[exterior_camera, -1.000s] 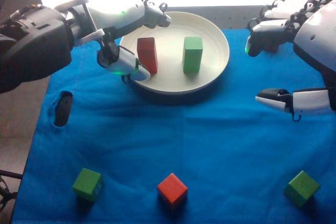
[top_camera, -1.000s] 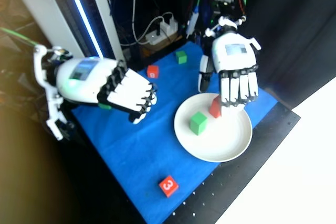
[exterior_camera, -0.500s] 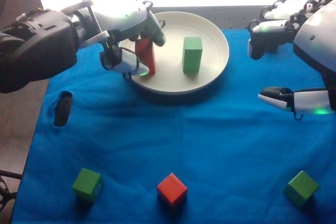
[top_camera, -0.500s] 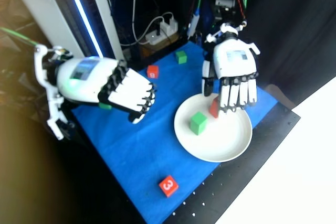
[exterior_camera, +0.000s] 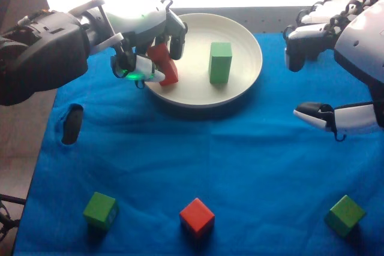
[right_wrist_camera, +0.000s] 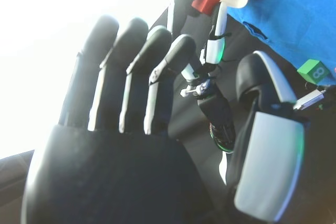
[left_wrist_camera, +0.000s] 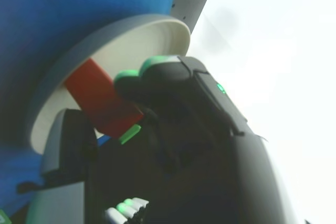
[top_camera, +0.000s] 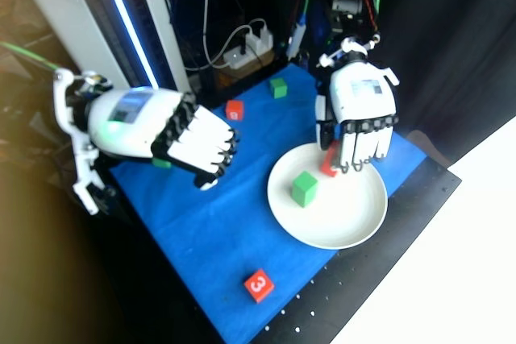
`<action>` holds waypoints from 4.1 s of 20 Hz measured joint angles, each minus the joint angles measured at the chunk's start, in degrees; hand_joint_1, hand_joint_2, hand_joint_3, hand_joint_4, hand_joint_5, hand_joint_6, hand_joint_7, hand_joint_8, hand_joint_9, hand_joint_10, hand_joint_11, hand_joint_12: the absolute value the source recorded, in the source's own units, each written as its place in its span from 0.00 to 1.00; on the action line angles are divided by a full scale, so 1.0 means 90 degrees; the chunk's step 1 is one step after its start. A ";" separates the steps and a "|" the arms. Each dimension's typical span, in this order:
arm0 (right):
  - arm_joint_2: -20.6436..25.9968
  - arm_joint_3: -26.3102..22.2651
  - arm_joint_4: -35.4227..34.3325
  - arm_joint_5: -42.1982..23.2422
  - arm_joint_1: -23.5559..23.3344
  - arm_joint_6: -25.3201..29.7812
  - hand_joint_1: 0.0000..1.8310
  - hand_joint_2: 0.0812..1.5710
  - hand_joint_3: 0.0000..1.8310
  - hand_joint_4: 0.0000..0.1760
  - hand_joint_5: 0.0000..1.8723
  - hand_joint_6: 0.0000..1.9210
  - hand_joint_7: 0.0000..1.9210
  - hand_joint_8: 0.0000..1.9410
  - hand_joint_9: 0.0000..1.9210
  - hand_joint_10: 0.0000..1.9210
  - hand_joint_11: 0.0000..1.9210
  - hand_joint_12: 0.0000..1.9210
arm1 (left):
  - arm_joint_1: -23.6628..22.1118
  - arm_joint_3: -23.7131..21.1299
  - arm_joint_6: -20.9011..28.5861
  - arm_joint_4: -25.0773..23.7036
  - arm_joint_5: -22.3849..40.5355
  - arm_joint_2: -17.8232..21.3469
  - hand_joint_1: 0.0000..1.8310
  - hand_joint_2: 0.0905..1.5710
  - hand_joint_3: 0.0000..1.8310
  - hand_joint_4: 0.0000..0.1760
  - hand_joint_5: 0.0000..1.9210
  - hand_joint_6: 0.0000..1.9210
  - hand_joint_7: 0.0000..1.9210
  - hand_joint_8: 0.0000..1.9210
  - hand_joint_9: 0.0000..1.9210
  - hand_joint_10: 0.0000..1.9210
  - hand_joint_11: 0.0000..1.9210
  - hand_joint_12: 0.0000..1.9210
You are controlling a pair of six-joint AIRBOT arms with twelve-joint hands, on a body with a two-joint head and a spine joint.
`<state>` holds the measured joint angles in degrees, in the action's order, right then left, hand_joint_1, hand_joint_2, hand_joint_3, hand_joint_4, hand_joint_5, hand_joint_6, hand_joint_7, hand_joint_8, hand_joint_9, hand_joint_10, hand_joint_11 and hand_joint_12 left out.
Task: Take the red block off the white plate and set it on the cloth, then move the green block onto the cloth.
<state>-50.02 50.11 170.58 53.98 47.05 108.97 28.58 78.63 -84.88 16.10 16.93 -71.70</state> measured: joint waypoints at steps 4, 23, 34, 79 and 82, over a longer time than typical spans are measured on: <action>0.0000 0.0000 0.0002 0.0002 0.0000 0.0000 0.54 0.39 0.28 0.00 0.41 0.54 0.33 0.69 0.28 0.80 0.21 0.96 | 0.0027 -0.0015 0.0049 0.0005 0.0112 0.0010 0.74 0.75 0.00 0.00 0.37 0.64 0.40 0.69 0.42 0.77 0.35 0.88; -0.0007 0.0000 0.0002 0.0005 0.0000 0.0000 0.58 0.39 0.24 0.00 0.42 0.47 0.33 0.64 0.29 0.76 0.21 0.94 | 0.0755 -0.2242 0.1632 -0.1236 0.2912 0.1967 0.65 0.75 0.00 0.00 0.40 0.63 0.45 0.67 0.40 0.64 0.34 0.87; -0.0007 -0.0022 0.0002 0.0002 0.0000 0.0000 0.57 0.40 0.23 0.00 0.40 0.52 0.32 0.71 0.27 0.82 0.20 0.98 | 0.2074 -0.3461 0.1632 -0.1413 0.4010 0.2783 0.74 0.73 0.00 0.00 0.39 0.57 0.44 0.64 0.48 0.69 0.42 0.71; -0.1290 0.1311 0.0000 -0.0959 -0.1360 0.0000 0.59 0.57 0.00 0.00 0.39 0.03 0.35 0.16 0.24 0.46 0.18 0.80 | 0.2929 -0.3283 0.0993 0.0525 0.4826 0.2509 0.38 0.67 0.00 0.69 0.25 0.00 0.20 0.00 0.22 0.00 0.06 0.48; -0.1581 0.1608 -0.0027 -0.1324 -0.1464 0.0000 0.58 0.59 0.00 0.00 0.37 0.00 0.35 0.05 0.26 0.36 0.15 0.76 | 0.2929 -0.3296 0.0976 0.0556 0.4872 0.2509 0.38 0.67 0.00 0.66 0.25 0.00 0.20 0.00 0.23 0.00 0.07 0.49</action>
<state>-64.25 64.58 170.34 42.06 33.87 108.97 54.94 48.97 -76.09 21.10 60.77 -49.12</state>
